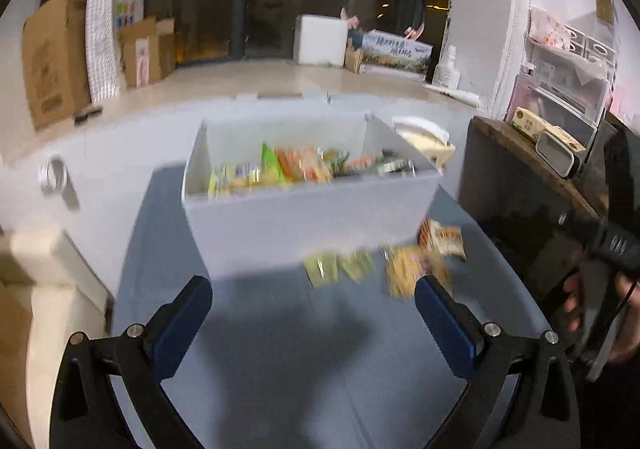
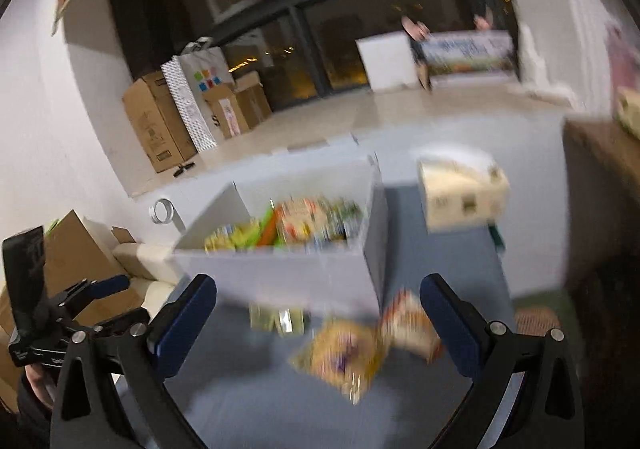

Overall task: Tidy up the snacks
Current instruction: 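Grasp a jelly cup with the left gripper while the right grasps the second cookie bag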

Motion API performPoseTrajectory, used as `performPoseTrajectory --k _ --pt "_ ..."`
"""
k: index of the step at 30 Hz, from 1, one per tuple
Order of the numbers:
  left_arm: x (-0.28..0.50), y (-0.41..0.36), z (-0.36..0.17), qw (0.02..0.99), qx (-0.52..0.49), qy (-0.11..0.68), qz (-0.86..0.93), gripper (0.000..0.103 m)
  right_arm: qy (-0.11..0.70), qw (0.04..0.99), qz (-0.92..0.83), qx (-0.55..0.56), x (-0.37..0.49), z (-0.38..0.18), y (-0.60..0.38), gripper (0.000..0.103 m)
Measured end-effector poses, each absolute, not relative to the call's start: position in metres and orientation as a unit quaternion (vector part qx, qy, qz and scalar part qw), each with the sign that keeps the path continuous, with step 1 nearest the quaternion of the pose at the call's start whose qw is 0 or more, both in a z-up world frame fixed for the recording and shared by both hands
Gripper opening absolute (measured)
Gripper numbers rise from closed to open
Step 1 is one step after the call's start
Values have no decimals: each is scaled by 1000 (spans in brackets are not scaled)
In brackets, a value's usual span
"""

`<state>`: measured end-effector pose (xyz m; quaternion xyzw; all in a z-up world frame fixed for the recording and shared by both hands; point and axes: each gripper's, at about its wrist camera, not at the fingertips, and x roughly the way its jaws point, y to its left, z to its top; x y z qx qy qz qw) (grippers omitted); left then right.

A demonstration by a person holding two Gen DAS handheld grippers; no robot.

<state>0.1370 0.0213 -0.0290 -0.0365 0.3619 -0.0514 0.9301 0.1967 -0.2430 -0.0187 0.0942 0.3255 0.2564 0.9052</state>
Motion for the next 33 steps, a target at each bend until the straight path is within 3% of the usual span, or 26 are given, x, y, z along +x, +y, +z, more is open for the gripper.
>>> performPoseTrajectory --k 10,33 --pt "103 29 -65 913 -79 398 -35 103 401 883 228 90 172 -106 -233 103" --pt "100 17 -71 918 -48 391 -34 103 479 862 152 -72 257 -143 -138 103"
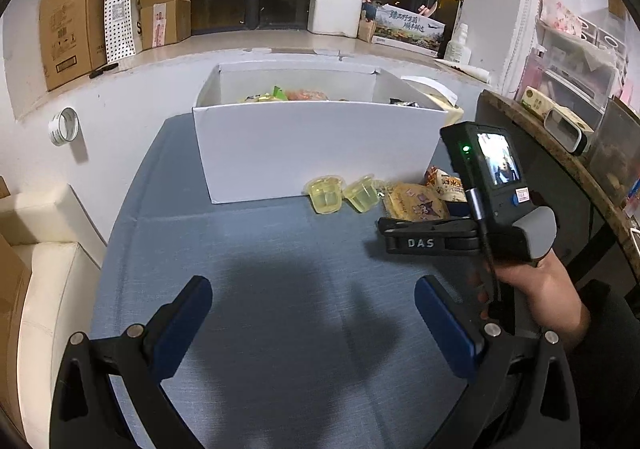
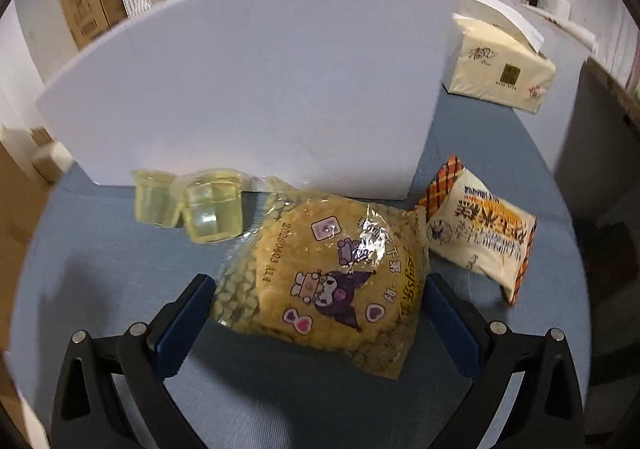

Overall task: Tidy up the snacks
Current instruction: 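Grasp a jelly cup with the left gripper while the right grasps the second cookie bag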

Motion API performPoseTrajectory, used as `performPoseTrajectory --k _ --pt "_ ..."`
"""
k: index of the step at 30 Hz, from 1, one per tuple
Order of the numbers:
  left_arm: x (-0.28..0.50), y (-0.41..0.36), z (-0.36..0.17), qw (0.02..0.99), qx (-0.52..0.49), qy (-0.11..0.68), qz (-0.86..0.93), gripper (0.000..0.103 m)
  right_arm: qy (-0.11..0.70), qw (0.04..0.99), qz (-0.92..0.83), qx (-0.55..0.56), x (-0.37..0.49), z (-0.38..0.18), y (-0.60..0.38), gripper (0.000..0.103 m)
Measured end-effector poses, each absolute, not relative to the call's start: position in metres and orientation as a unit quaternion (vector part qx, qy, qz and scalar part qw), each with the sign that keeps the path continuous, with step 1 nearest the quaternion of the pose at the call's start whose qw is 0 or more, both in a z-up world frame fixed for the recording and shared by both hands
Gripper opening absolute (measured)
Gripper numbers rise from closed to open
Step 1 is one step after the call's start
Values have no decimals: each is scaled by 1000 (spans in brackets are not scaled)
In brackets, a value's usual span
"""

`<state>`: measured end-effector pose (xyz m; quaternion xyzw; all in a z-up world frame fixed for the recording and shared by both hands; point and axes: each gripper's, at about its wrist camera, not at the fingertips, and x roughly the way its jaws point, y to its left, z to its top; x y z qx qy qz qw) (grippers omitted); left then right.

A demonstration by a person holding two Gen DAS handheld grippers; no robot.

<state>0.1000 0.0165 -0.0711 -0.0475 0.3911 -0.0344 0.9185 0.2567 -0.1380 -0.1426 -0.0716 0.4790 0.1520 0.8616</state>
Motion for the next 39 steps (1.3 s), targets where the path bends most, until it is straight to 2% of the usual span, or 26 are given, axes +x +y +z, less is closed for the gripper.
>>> performPoseTrajectory --k 3,5,7,15,21,35,37,38,39 --pt "101 19 -73 918 -51 393 -31 103 473 866 144 -71 254 -142 -140 102" --pt "102 21 -75 916 -54 396 -29 103 463 872 146 -61 251 -138 -144 82" --pt "105 22 -78 914 -60 401 -28 103 462 872 156 -48 247 -136 -150 77" --pt "122 17 -83 911 -64 406 -27 103 429 884 186 -4 199 -116 -187 77" --pt "175 10 -95 910 -44 412 6 103 398 897 193 16 160 -93 -214 77" --pt "258 -11 -141 887 4 458 56 102 388 902 184 46 151 -86 -231 77" --pt "264 -12 -144 887 7 457 60 100 390 901 183 46 151 -87 -231 77" --pt "266 -13 -145 887 7 458 60 94 391 901 183 46 151 -88 -231 77" --pt "268 -13 -146 886 5 460 59 79 392 901 183 47 151 -88 -231 77"
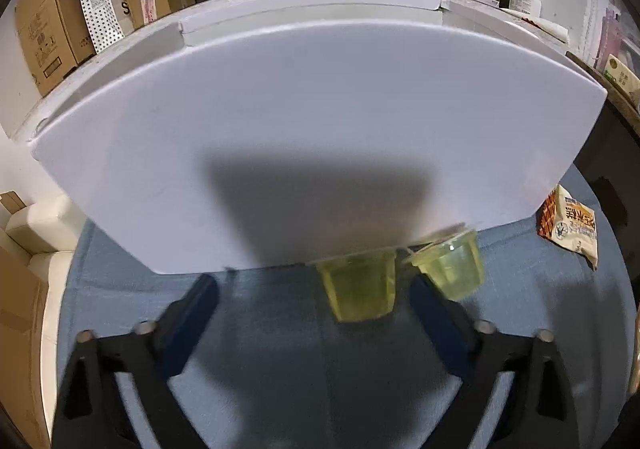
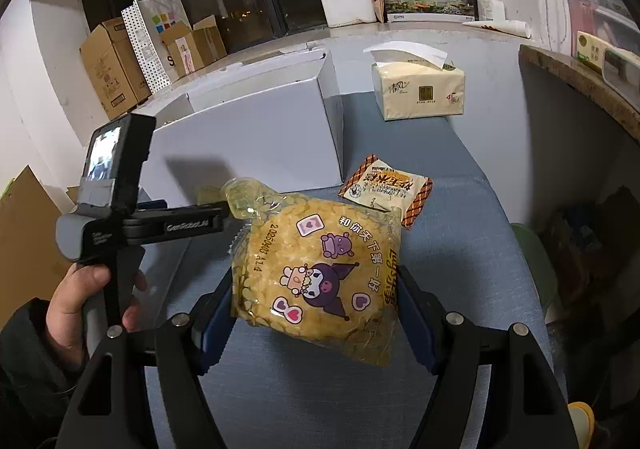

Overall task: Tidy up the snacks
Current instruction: 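Grasp a jelly cup with the left gripper while the right grasps the second cookie bag, then drop the jelly cup and cookie bag into the white box, opening both grippers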

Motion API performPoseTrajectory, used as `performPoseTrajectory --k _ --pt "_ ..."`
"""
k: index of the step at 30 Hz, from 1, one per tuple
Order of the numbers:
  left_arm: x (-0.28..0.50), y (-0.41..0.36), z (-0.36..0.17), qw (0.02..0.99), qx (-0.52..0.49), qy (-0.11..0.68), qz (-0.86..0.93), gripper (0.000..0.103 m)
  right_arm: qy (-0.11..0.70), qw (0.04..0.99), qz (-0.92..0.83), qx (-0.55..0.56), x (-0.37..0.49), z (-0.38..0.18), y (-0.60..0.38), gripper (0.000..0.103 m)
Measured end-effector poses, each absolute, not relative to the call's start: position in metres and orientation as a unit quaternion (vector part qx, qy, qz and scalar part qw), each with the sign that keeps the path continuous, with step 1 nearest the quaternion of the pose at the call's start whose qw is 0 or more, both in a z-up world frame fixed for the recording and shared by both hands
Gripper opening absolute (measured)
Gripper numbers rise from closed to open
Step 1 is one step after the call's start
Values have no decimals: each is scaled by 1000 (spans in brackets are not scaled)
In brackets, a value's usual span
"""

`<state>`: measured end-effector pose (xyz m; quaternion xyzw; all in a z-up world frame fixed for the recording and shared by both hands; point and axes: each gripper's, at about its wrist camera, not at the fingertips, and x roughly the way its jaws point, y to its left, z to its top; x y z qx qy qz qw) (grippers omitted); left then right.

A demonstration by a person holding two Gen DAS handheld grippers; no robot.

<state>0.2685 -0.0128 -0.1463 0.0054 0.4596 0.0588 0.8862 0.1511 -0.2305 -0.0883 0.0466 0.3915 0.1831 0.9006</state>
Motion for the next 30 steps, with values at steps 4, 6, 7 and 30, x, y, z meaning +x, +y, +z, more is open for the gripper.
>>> performPoseTrajectory --k 4,6,7,30 --pt "272 -12 -148 887 -8 459 44 44 391 901 183 45 152 -87 -230 77" --pt "271 -12 -147 886 -3 461 50 44 391 901 182 44 152 -88 -230 77" --pt "270 -12 -147 886 -7 462 43 44 391 901 182 44 152 -88 -230 77" --pt "155 44 10 948 -53 314 14 44 341 912 223 44 166 -32 -202 77"
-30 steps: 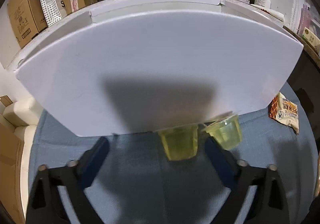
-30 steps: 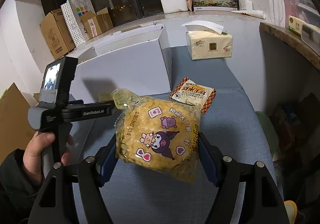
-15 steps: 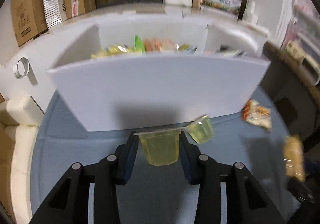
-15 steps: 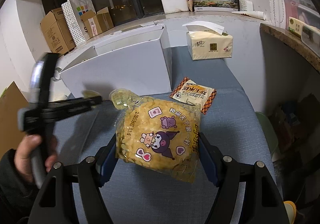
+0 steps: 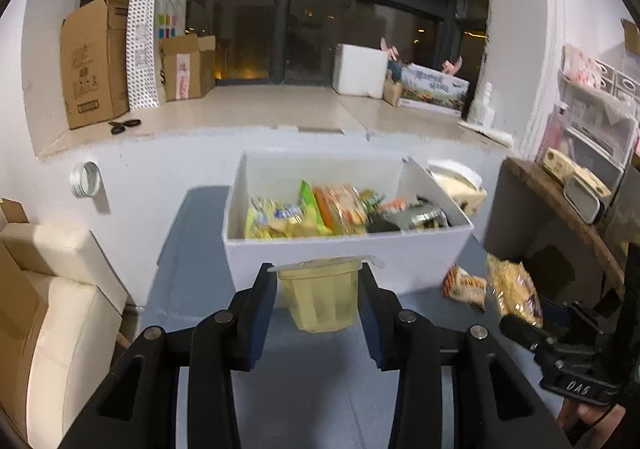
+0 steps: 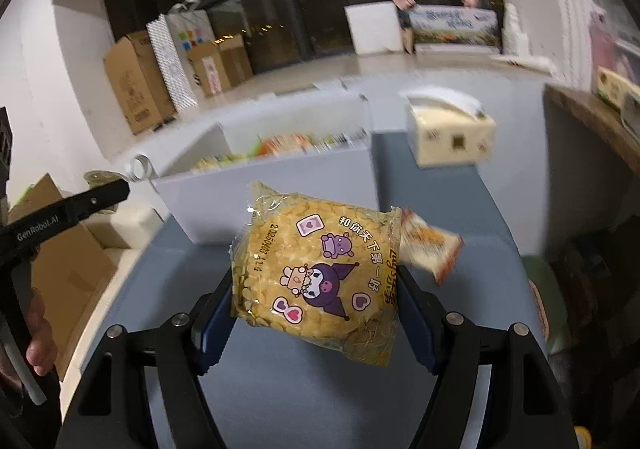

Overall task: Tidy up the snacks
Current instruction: 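Drop the jelly cup and cookie bag into the white box, opening both grippers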

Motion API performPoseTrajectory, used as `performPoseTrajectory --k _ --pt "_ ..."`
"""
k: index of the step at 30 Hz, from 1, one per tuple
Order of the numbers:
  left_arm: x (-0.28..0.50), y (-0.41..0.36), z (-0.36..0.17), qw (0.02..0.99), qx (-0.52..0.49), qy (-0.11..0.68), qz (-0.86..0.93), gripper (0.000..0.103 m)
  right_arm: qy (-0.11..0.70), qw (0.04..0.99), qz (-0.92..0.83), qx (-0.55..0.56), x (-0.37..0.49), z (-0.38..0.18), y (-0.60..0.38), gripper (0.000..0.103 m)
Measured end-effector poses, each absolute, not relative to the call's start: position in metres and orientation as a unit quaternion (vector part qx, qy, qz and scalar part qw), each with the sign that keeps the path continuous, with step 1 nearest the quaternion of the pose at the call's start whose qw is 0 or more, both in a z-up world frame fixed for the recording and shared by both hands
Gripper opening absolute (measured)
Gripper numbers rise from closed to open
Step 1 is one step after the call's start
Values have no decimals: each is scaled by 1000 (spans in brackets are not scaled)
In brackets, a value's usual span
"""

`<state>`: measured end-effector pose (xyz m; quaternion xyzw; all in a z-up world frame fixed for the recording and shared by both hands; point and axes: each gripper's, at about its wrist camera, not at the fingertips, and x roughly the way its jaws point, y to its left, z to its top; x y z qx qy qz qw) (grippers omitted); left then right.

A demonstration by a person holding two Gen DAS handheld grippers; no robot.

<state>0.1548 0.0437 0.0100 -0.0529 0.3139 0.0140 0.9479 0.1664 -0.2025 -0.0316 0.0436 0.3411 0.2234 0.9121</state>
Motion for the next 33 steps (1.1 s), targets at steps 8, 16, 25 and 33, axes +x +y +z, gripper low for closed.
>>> performPoseTrajectory --k 8,16,25,33 --pt "196 61 39 956 -52 289 15 44 318 914 250 40 231 26 -179 77" --pt "276 75 35 947 -52 318 10 22 348 909 228 20 325 30 -150 77" --pt "313 87 15 939 -38 340 23 11 380 899 219 21 362 8 -144 78" --pt "300 88 15 942 -47 333 18 103 399 893 209 14 371 -3 -142 103"
